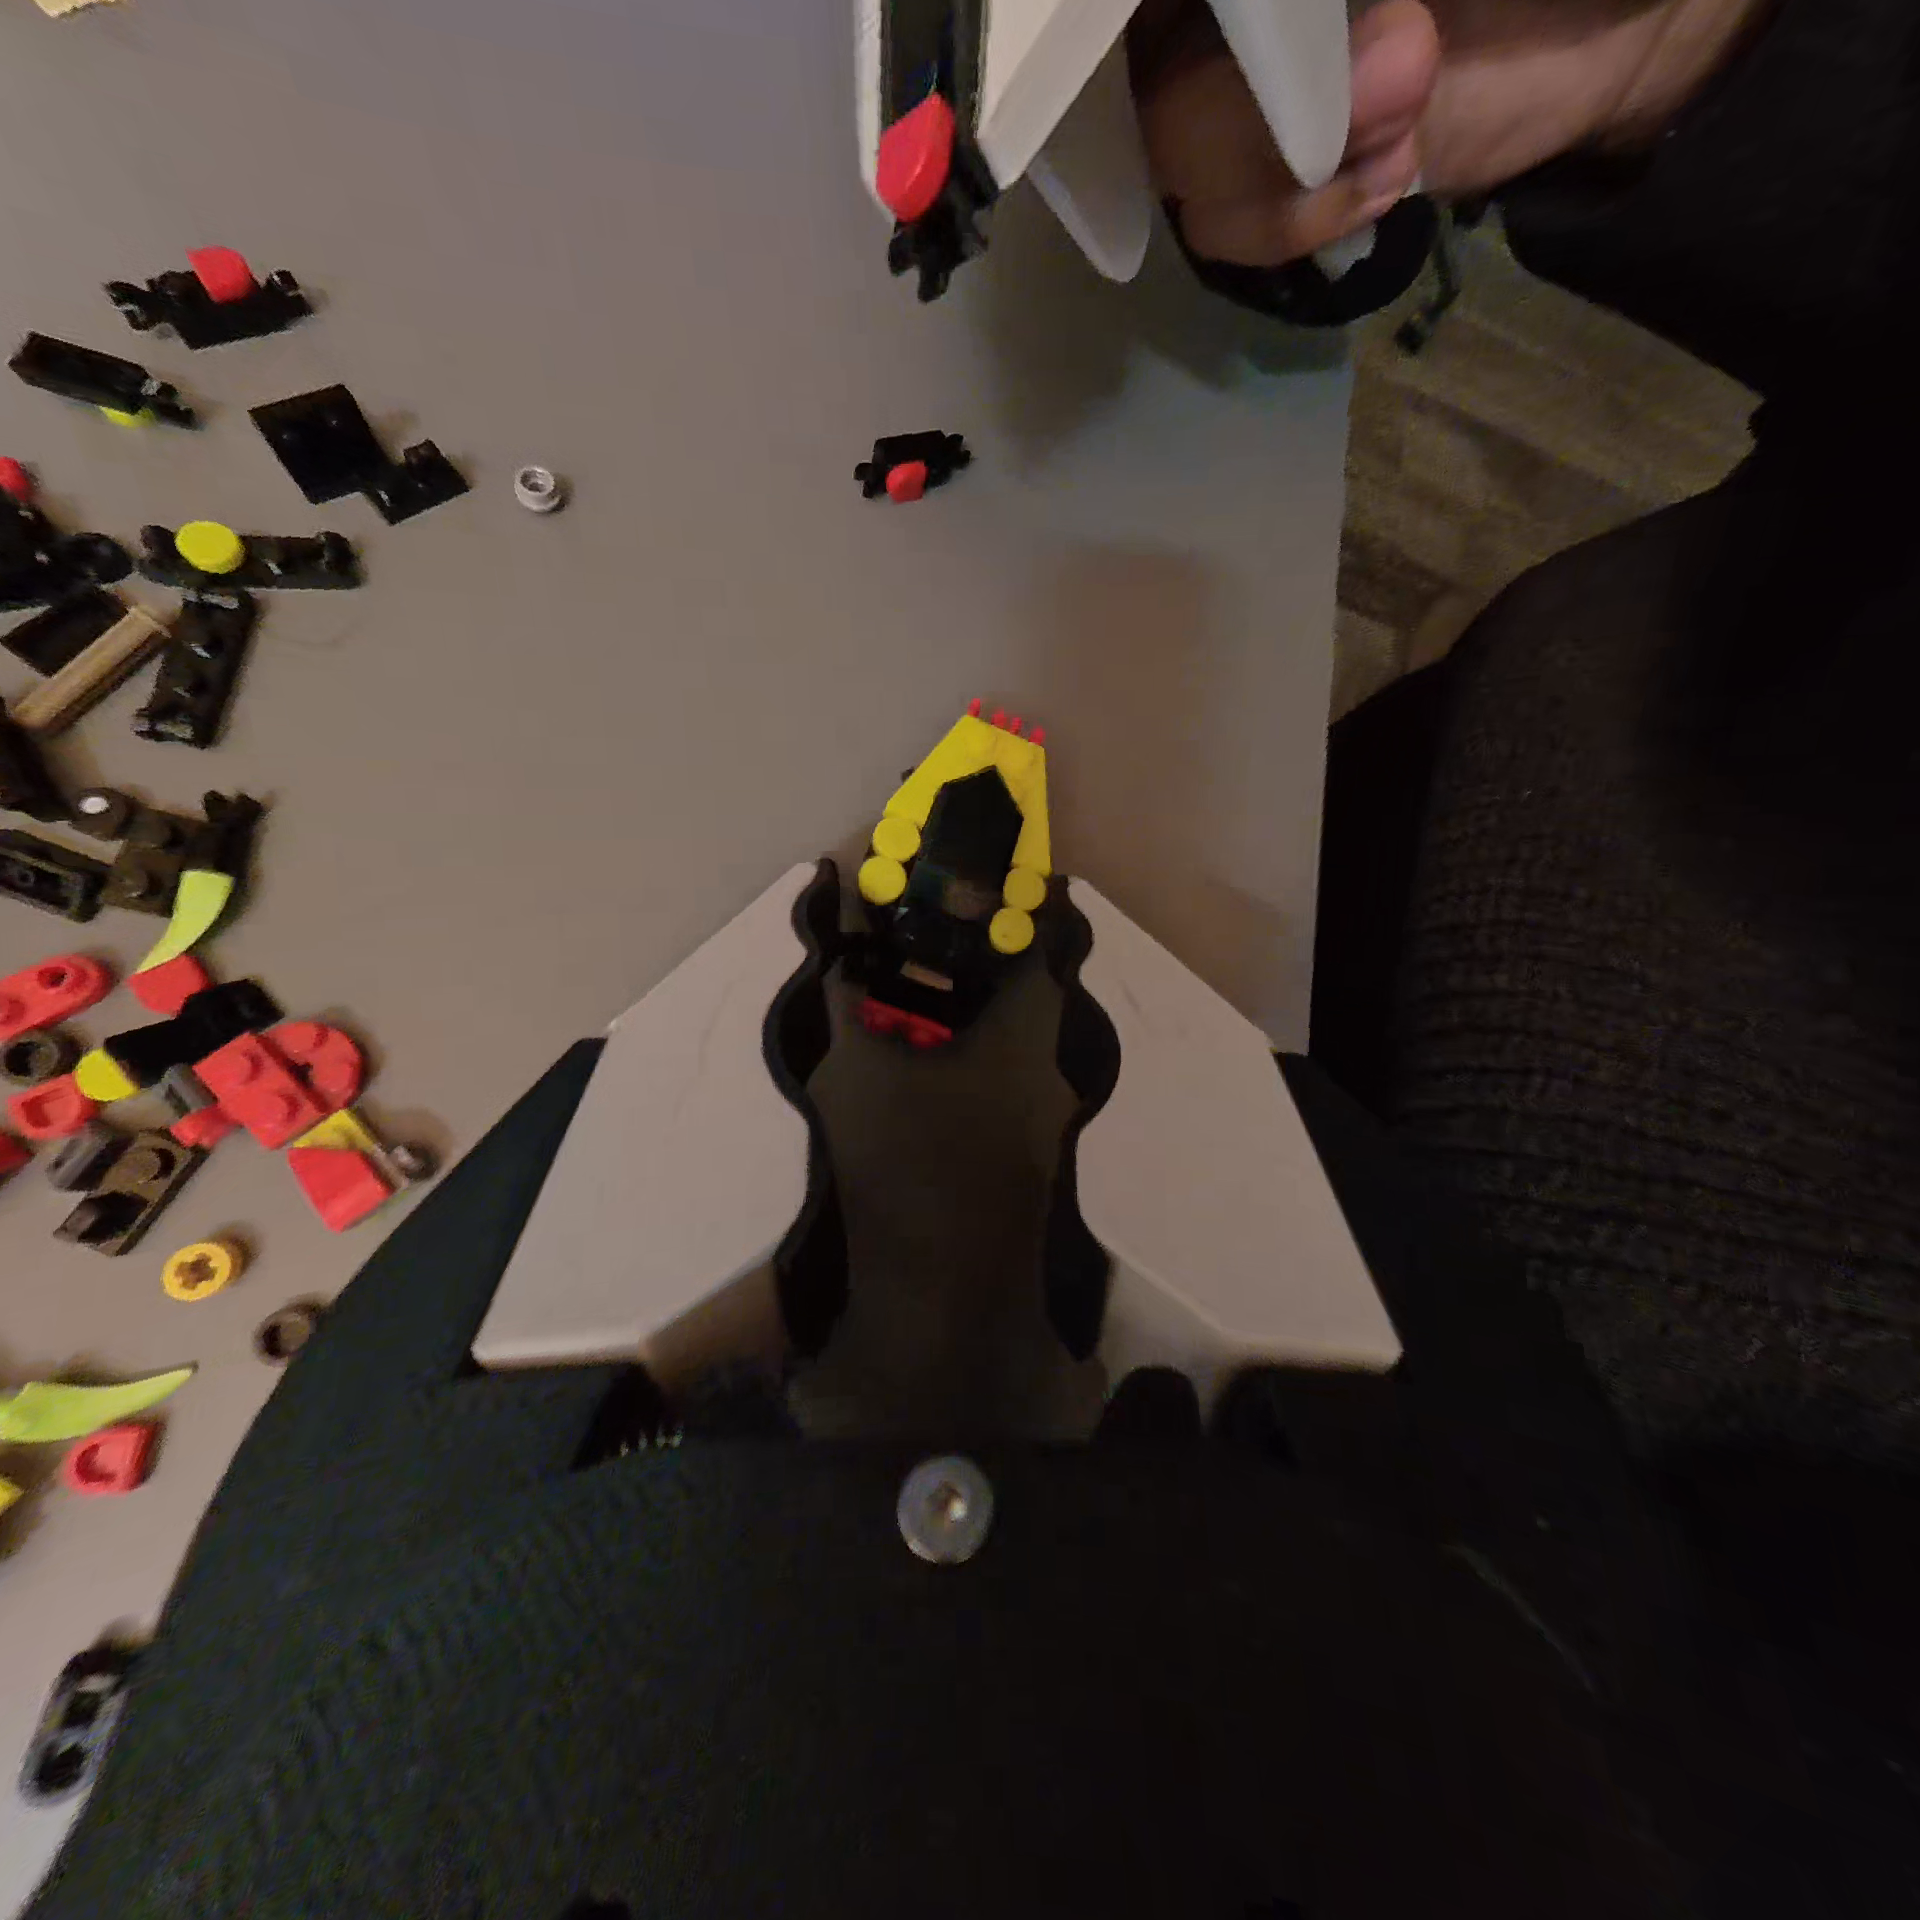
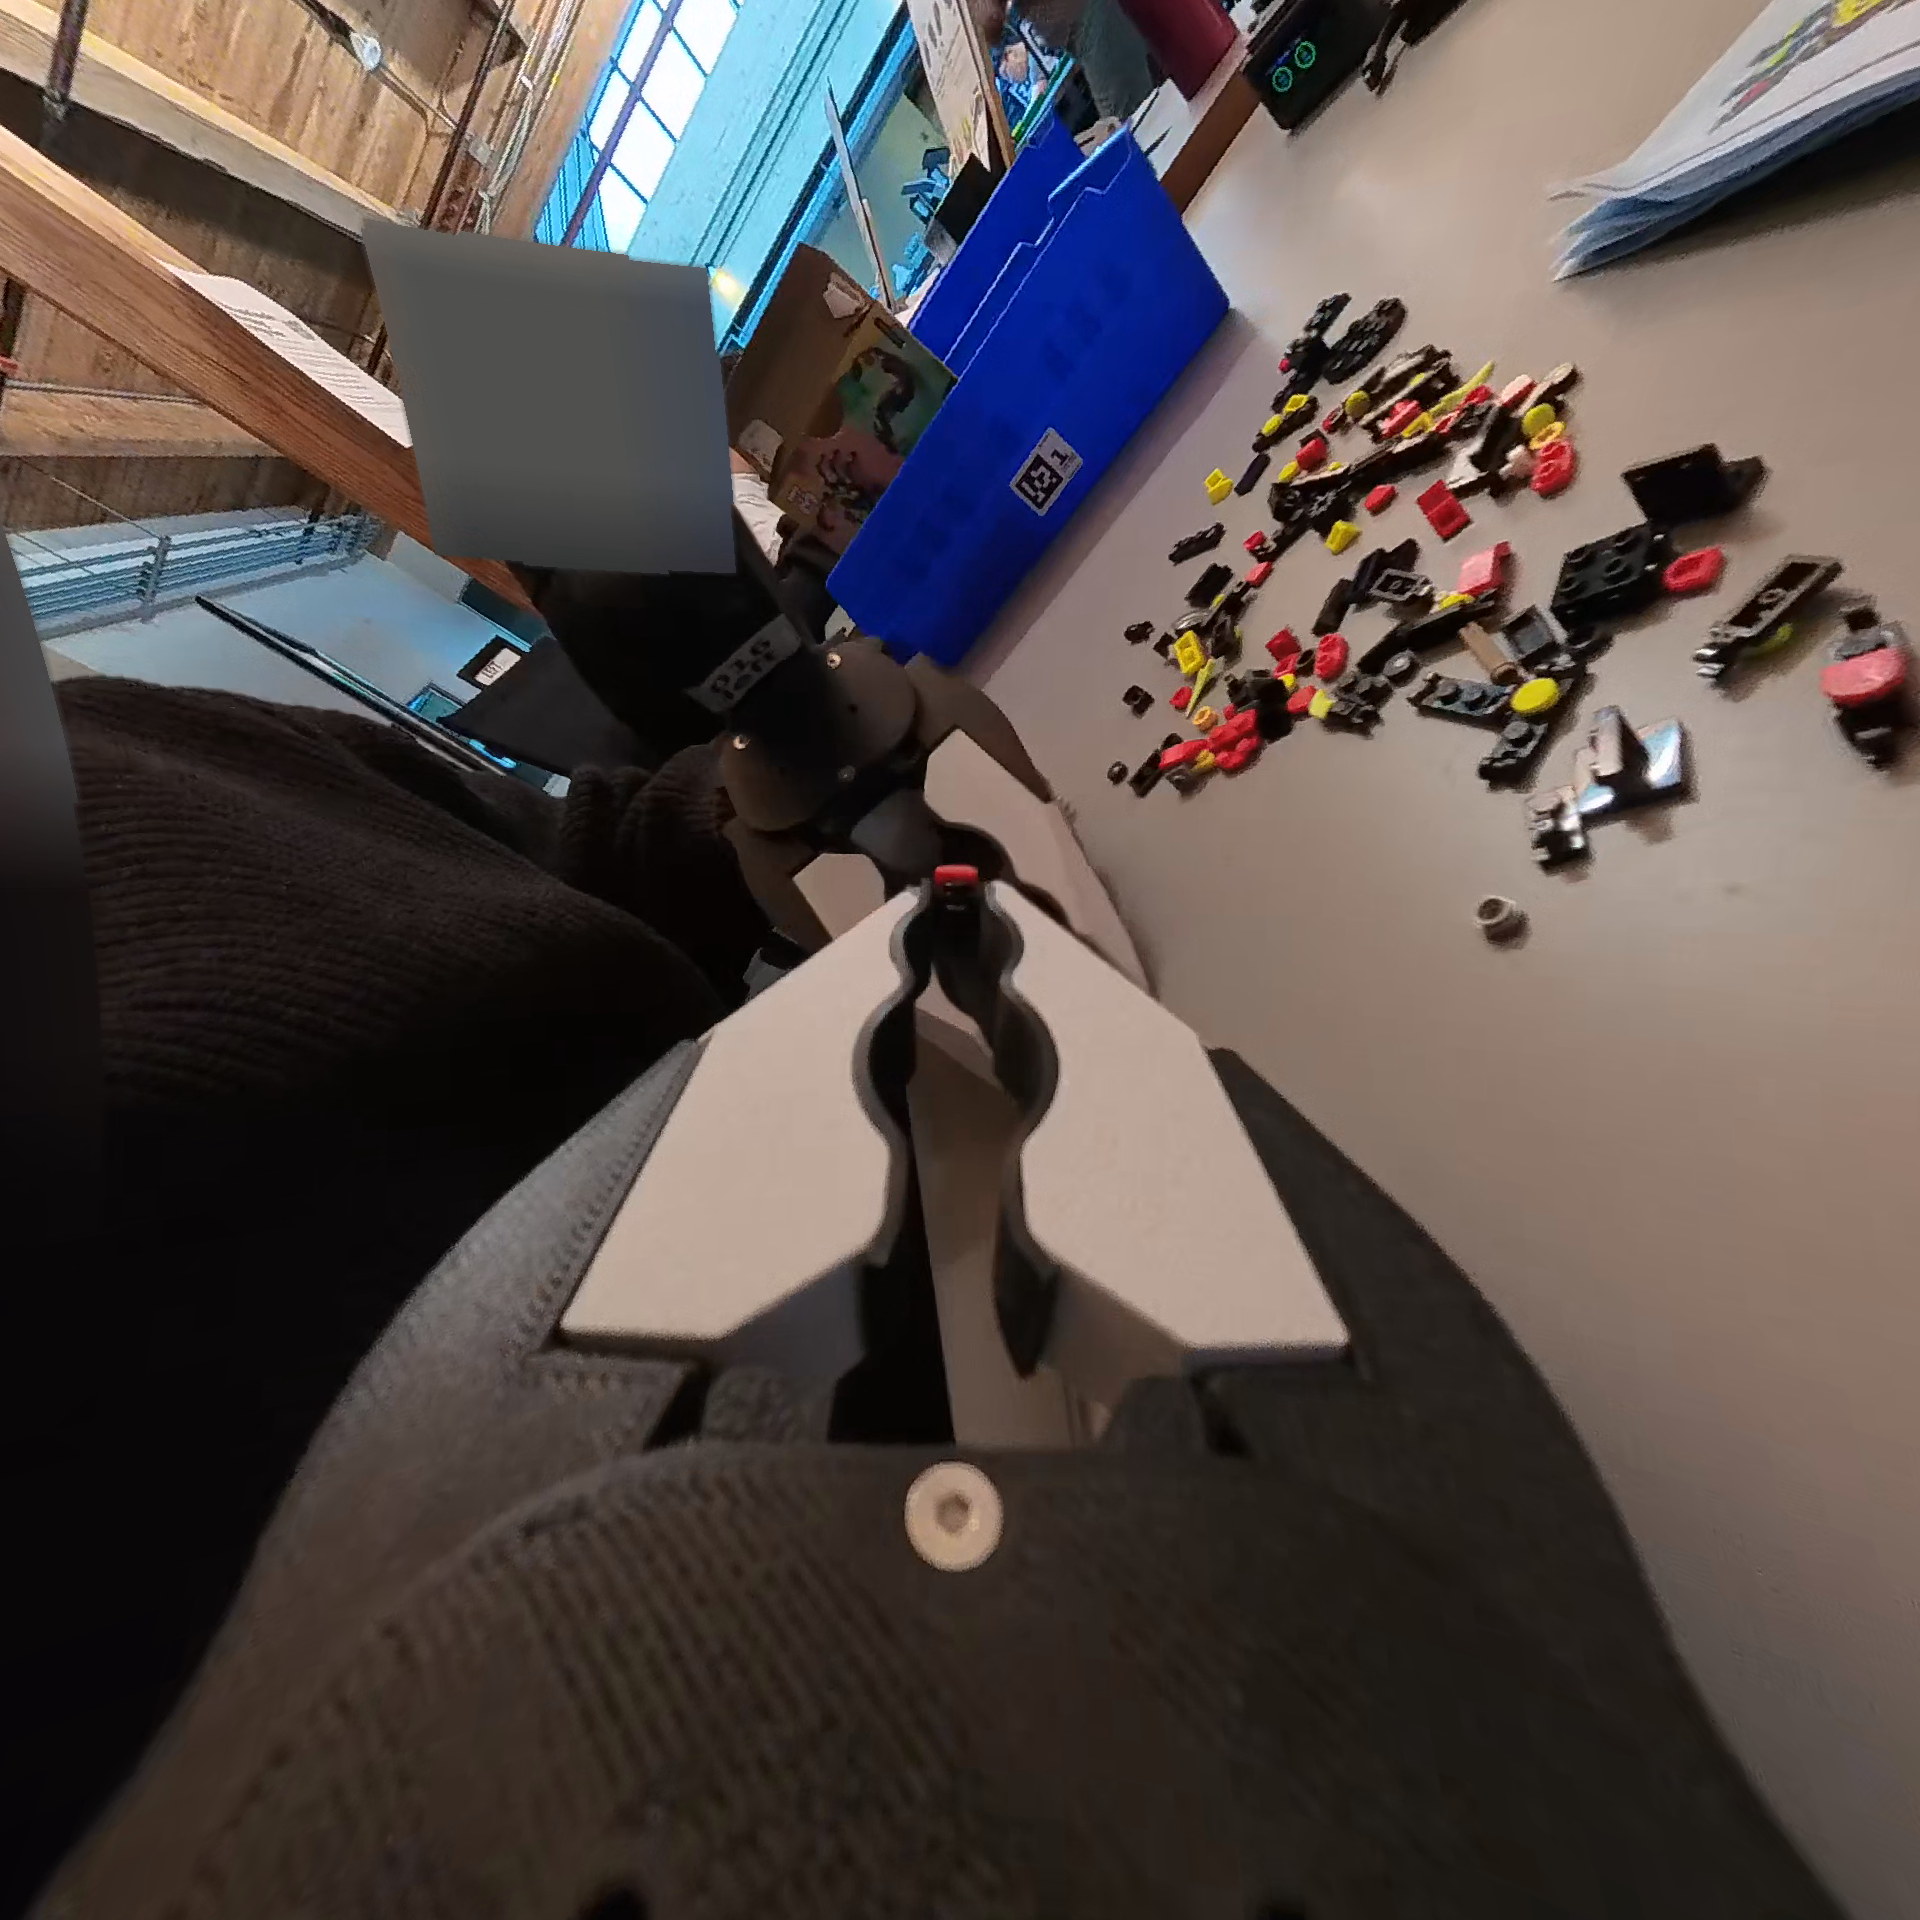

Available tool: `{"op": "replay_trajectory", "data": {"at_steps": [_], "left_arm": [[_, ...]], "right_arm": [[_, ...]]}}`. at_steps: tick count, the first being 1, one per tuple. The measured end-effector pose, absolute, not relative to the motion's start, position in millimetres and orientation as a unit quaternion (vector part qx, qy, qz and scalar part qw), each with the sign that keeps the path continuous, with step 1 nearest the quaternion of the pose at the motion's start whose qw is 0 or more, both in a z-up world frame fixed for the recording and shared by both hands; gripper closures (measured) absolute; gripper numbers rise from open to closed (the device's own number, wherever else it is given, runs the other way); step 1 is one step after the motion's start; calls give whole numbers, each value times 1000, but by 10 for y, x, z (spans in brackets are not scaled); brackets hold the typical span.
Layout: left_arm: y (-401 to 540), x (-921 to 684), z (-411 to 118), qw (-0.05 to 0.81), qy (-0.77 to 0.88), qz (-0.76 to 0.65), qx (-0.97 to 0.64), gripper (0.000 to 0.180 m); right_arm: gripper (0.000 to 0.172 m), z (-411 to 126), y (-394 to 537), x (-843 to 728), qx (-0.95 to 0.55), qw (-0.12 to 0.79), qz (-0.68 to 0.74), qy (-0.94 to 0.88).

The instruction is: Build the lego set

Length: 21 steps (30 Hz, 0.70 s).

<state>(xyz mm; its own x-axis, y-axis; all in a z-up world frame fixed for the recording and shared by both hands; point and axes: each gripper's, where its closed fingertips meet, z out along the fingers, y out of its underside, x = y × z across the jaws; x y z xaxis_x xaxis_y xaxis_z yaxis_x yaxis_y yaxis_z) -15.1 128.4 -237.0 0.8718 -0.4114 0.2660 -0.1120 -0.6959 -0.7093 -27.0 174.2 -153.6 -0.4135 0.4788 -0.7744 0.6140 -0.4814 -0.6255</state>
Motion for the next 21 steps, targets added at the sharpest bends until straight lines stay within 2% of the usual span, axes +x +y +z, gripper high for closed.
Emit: {"op": "replay_trajectory", "data": {"at_steps": [4,6,13,16,21], "left_arm": [[1263,-197,-2264,389,201,-134,-889,116],[1279,-151,-2200,409,234,-90,-877,115],[1320,-73,-2353,385,292,10,-875,135],[1309,-71,-2342,383,304,27,-872,150],[1304,-90,-2305,383,265,-13,-885,152]], "right_arm": [[166,-1496,1736,-258,535,44,-672,510],[166,-1479,1736,-253,534,42,-674,509],[166,-1402,1682,-226,523,37,-678,515],[166,-1383,1680,-219,521,29,-676,520],[166,-1379,1688,-217,522,23,-674,523]]}}
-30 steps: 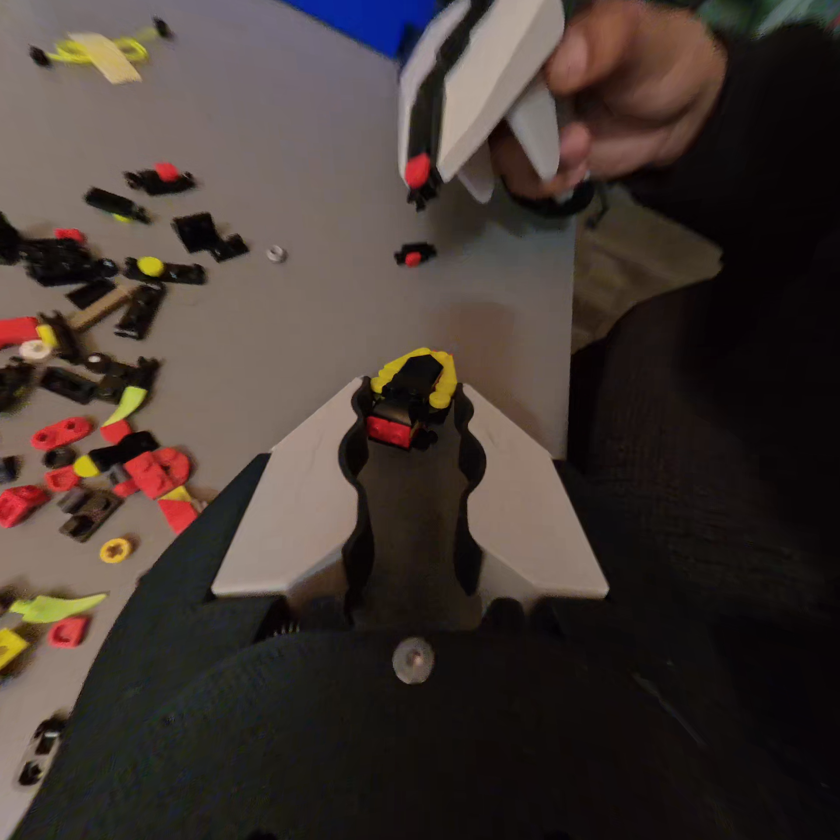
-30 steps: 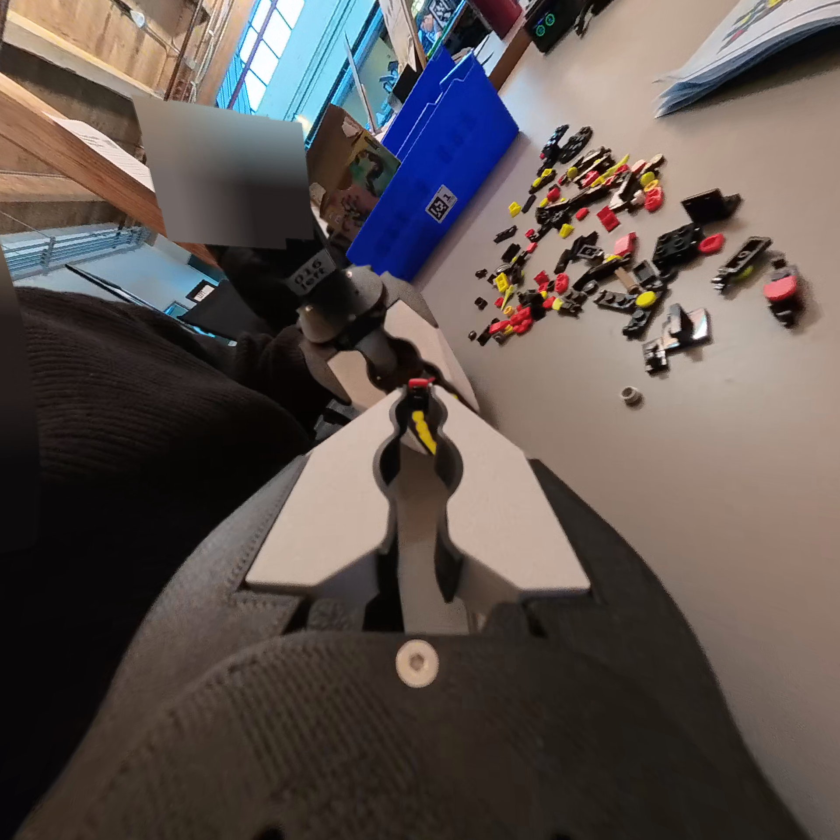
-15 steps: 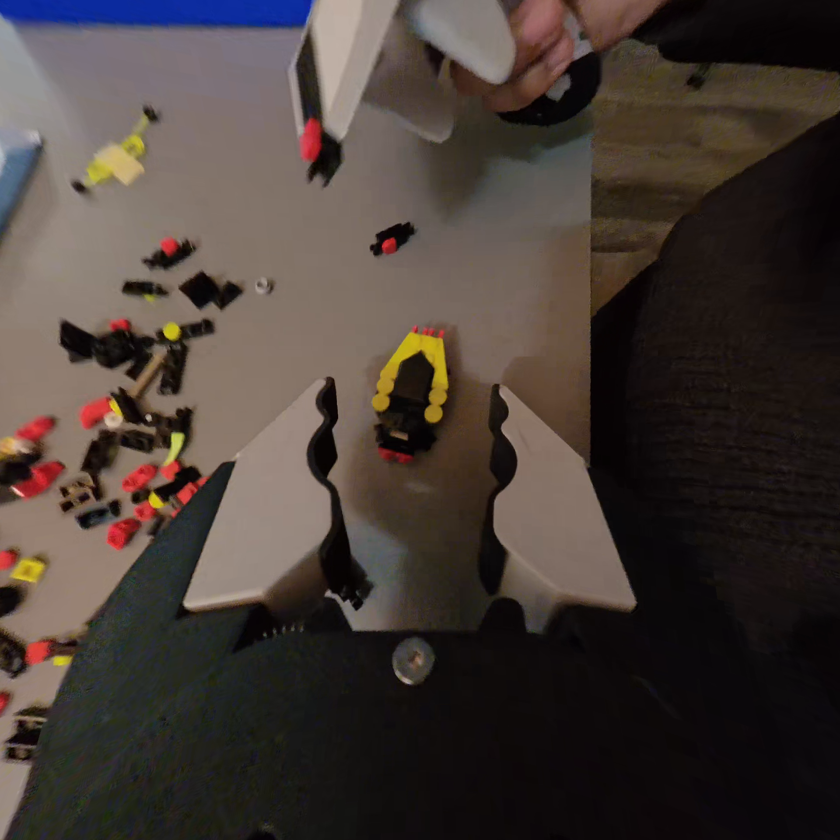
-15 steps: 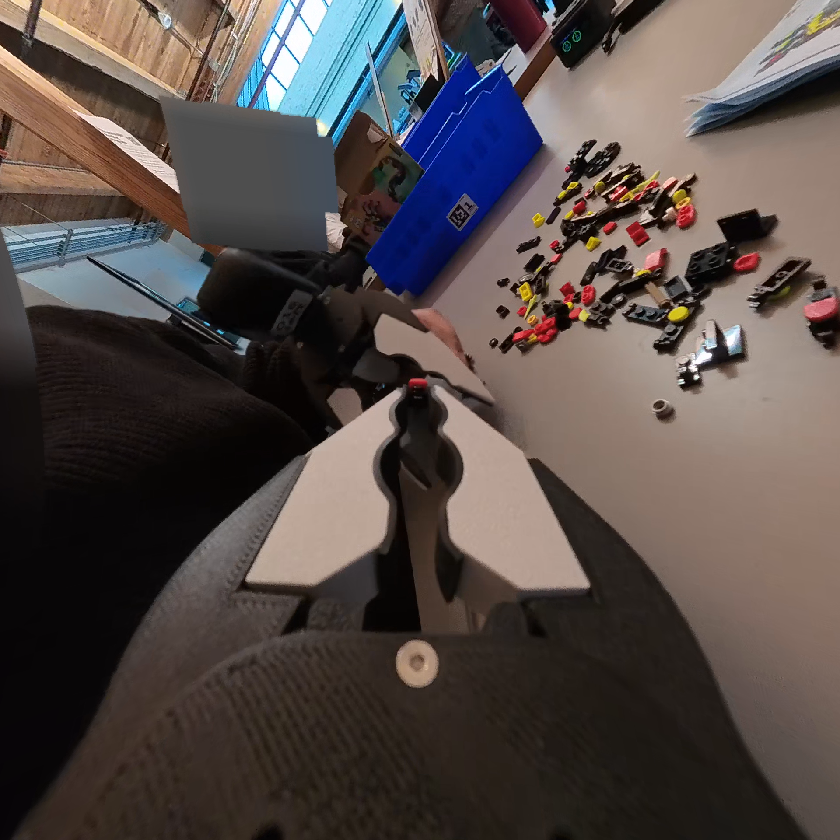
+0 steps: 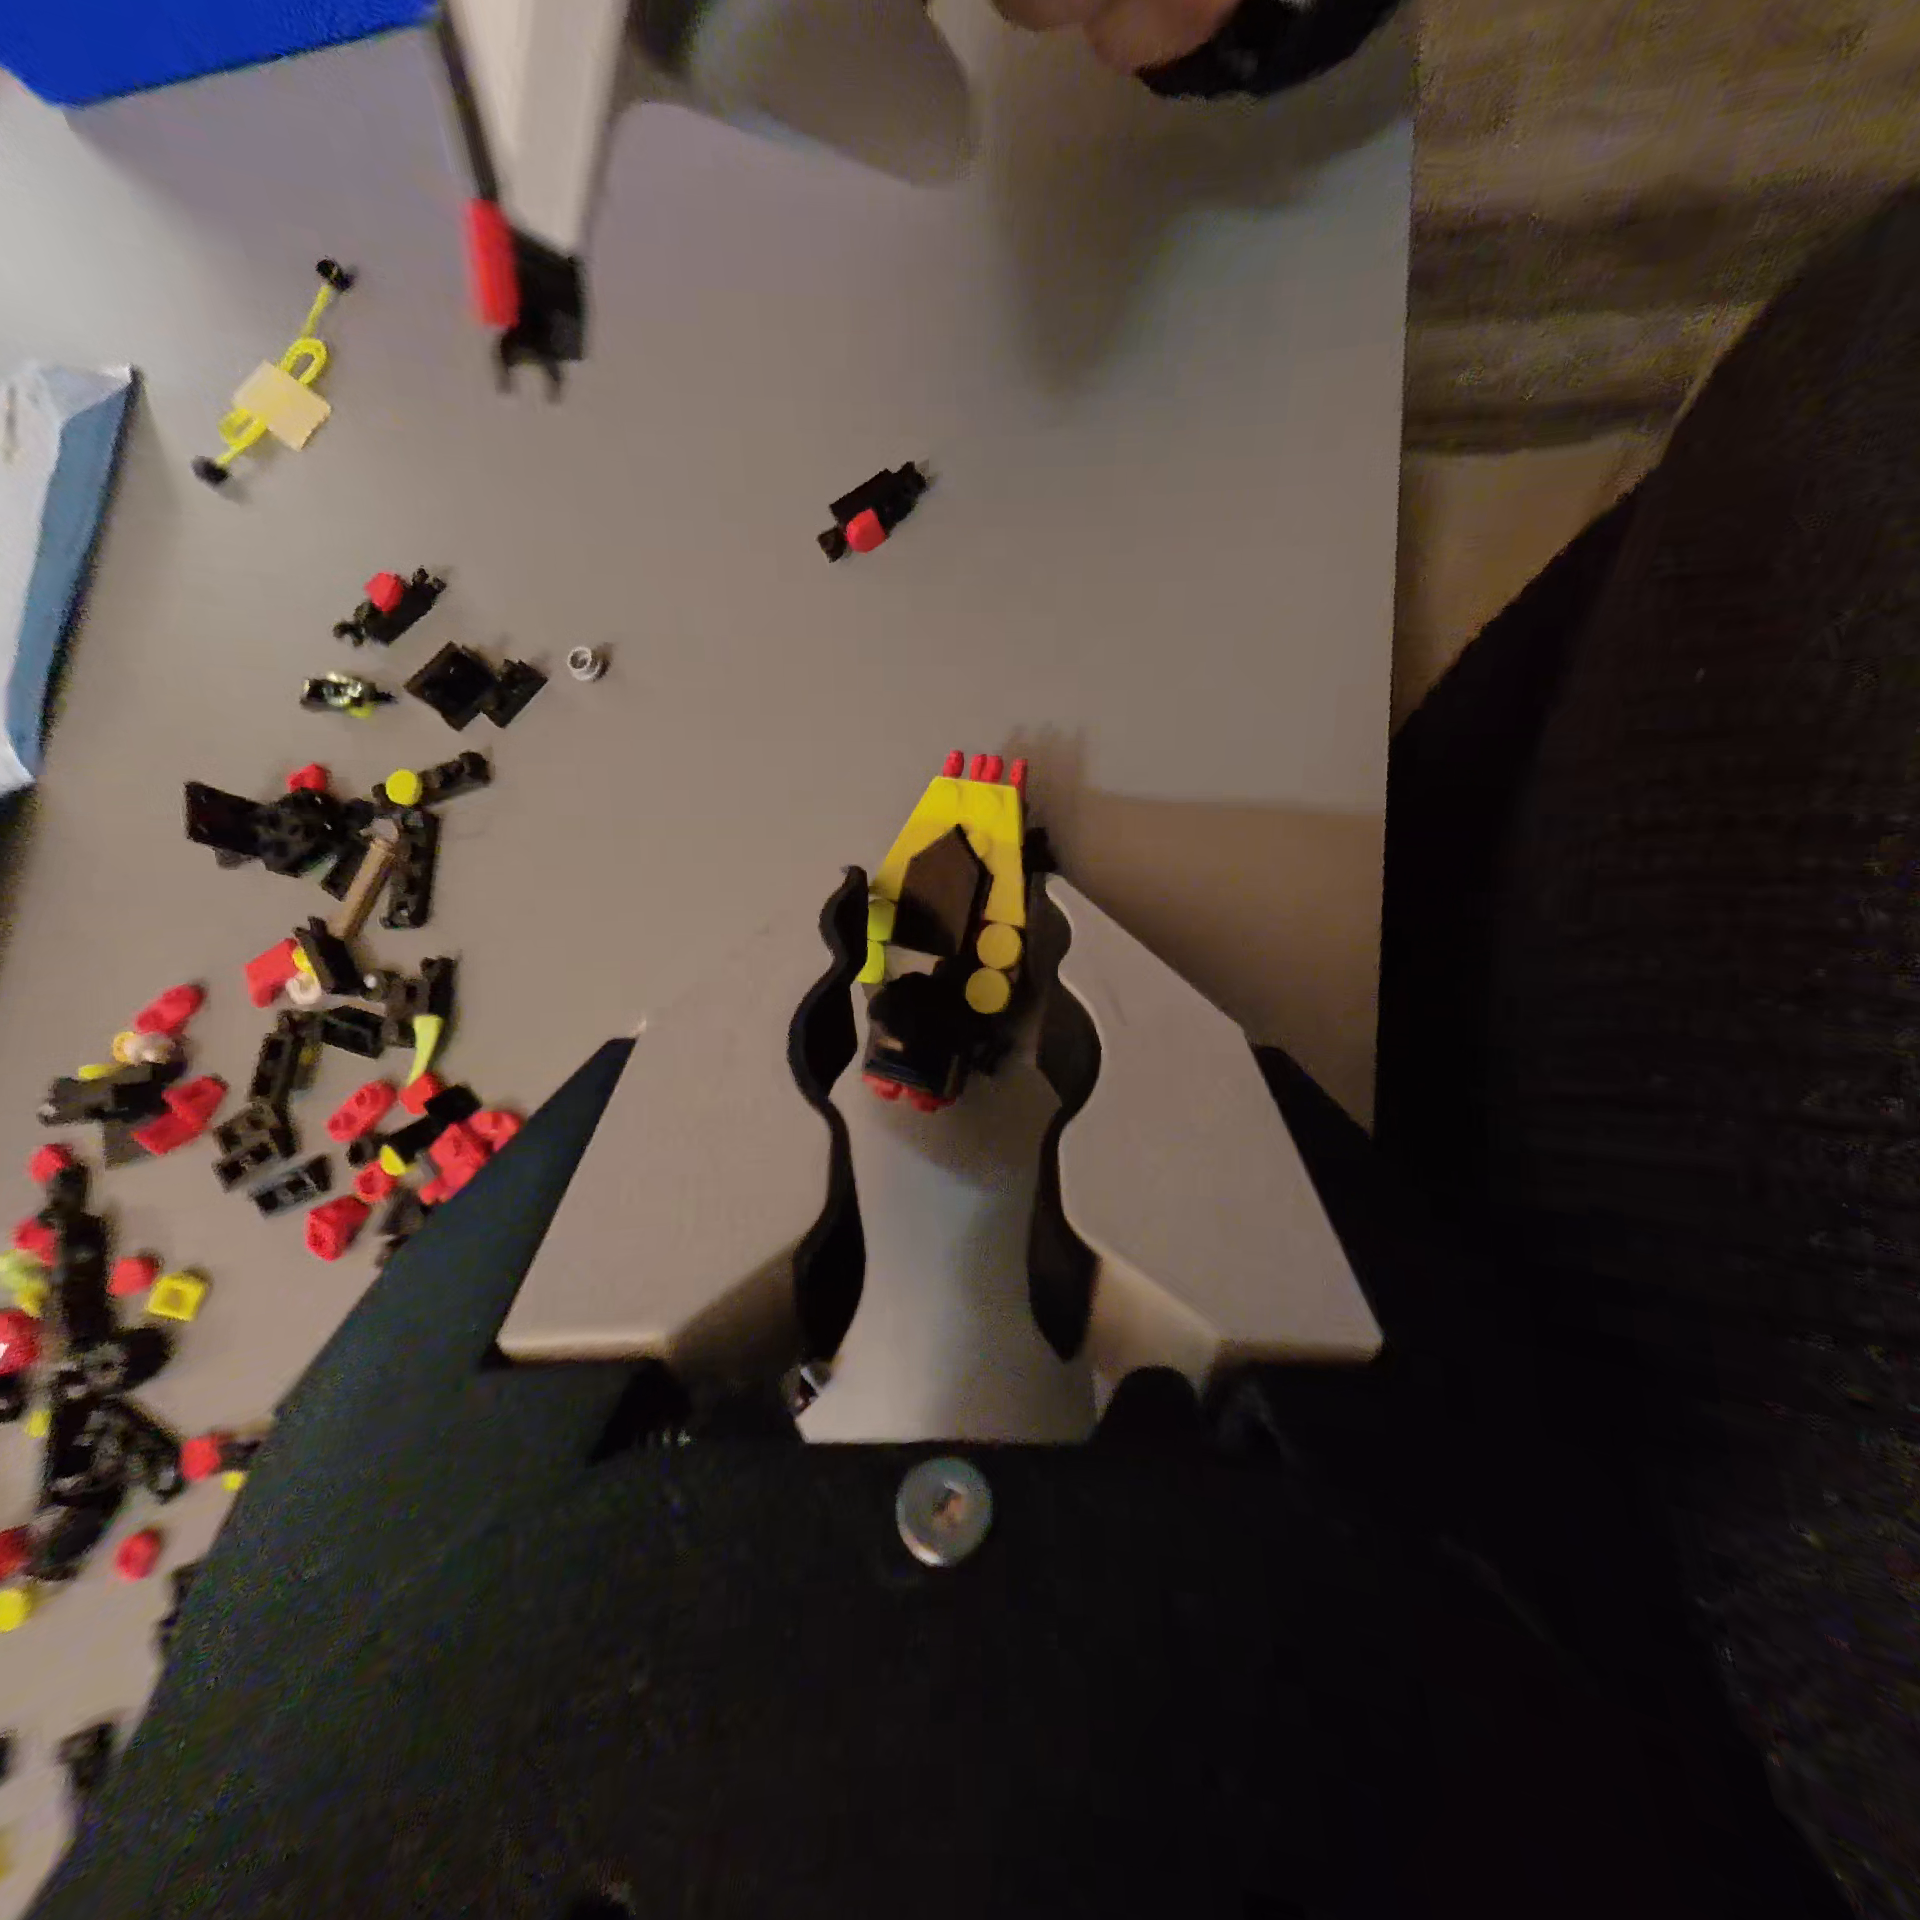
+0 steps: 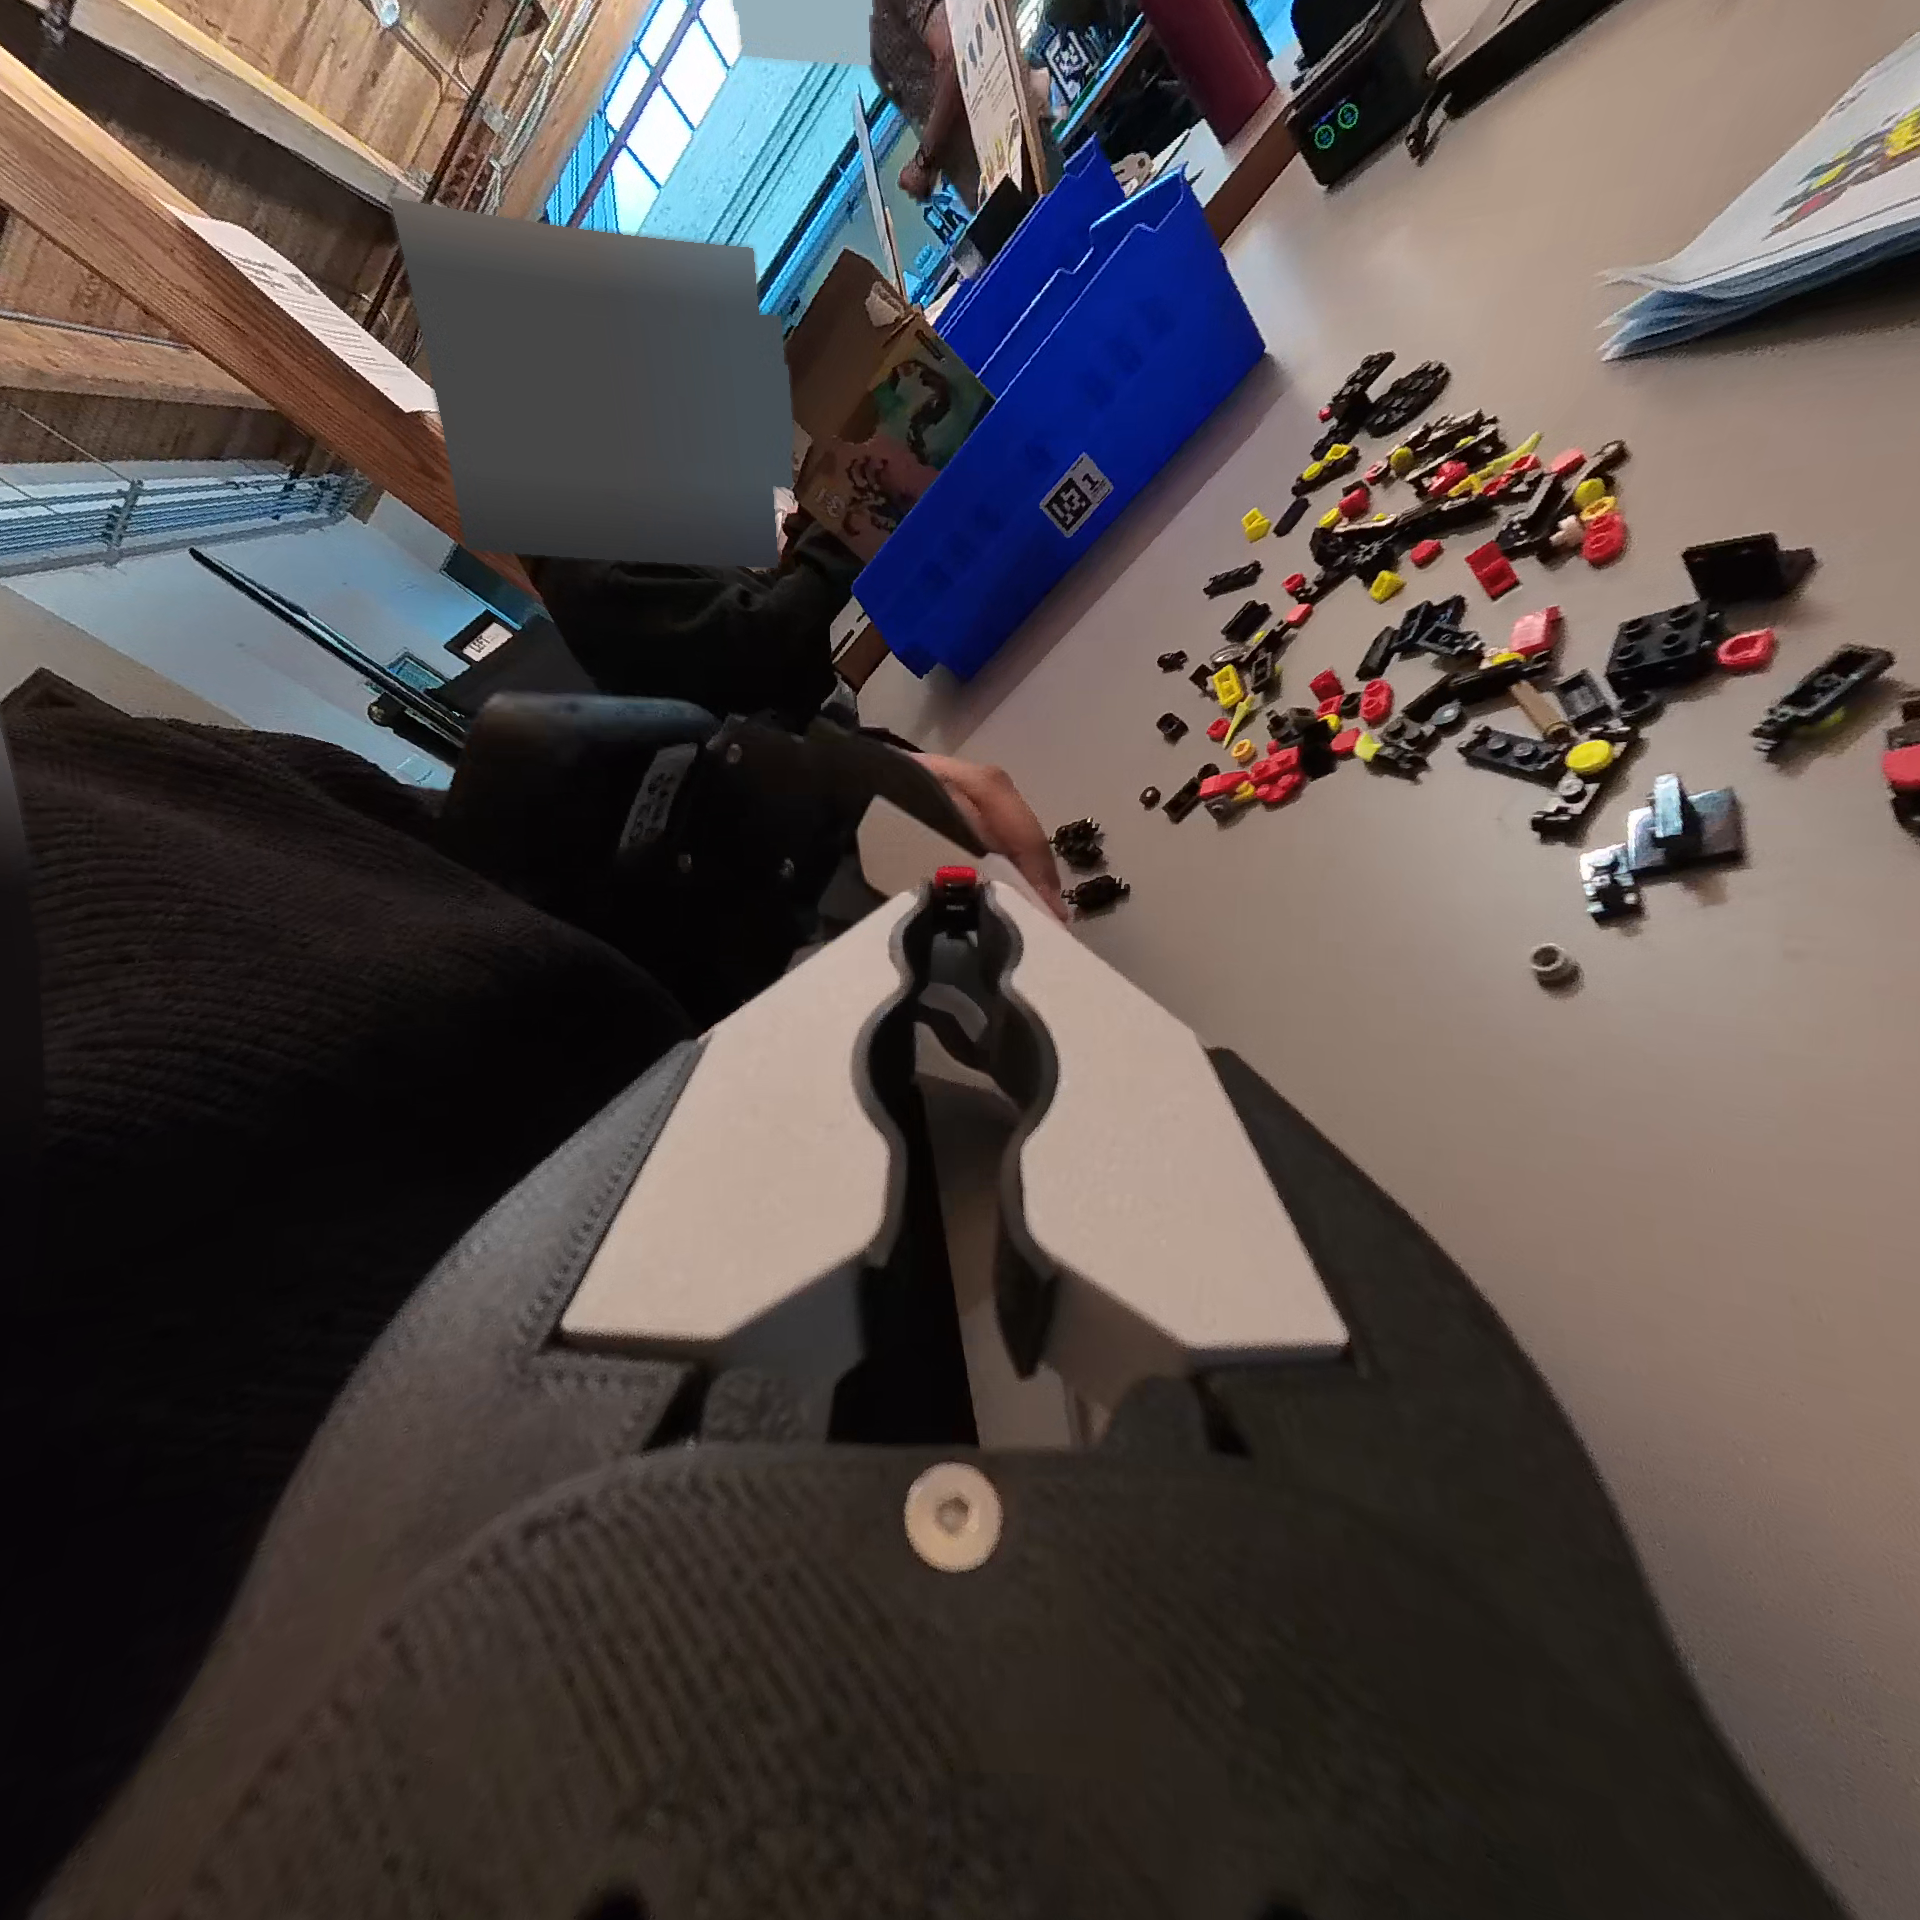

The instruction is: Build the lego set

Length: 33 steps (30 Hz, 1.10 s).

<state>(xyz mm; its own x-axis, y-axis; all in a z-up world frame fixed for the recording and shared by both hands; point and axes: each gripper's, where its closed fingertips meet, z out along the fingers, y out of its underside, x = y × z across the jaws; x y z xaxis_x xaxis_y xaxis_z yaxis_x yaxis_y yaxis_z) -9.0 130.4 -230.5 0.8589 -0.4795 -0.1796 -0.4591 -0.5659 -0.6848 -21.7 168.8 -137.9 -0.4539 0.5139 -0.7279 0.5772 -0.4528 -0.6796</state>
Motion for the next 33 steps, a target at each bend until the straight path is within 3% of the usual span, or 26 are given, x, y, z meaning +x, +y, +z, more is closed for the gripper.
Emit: {"op": "replay_trajectory", "data": {"at_steps": [9,15,26,33], "left_arm": [[1379,-416,-1815,451,3,-294,-843,153],[1362,-504,-1722,463,-33,-342,-817,153],[1325,-440,-1675,463,-23,-370,-805,153],[1289,-331,-1463,463,-38,-467,-752,153]], "right_arm": [[166,-1957,1673,-167,553,-7,-529,644],[166,-2340,1603,-101,517,-60,-403,753],[159,-2254,1633,-89,467,-120,-372,793],[142,-1642,1508,-162,430,-126,-542,711]]}}
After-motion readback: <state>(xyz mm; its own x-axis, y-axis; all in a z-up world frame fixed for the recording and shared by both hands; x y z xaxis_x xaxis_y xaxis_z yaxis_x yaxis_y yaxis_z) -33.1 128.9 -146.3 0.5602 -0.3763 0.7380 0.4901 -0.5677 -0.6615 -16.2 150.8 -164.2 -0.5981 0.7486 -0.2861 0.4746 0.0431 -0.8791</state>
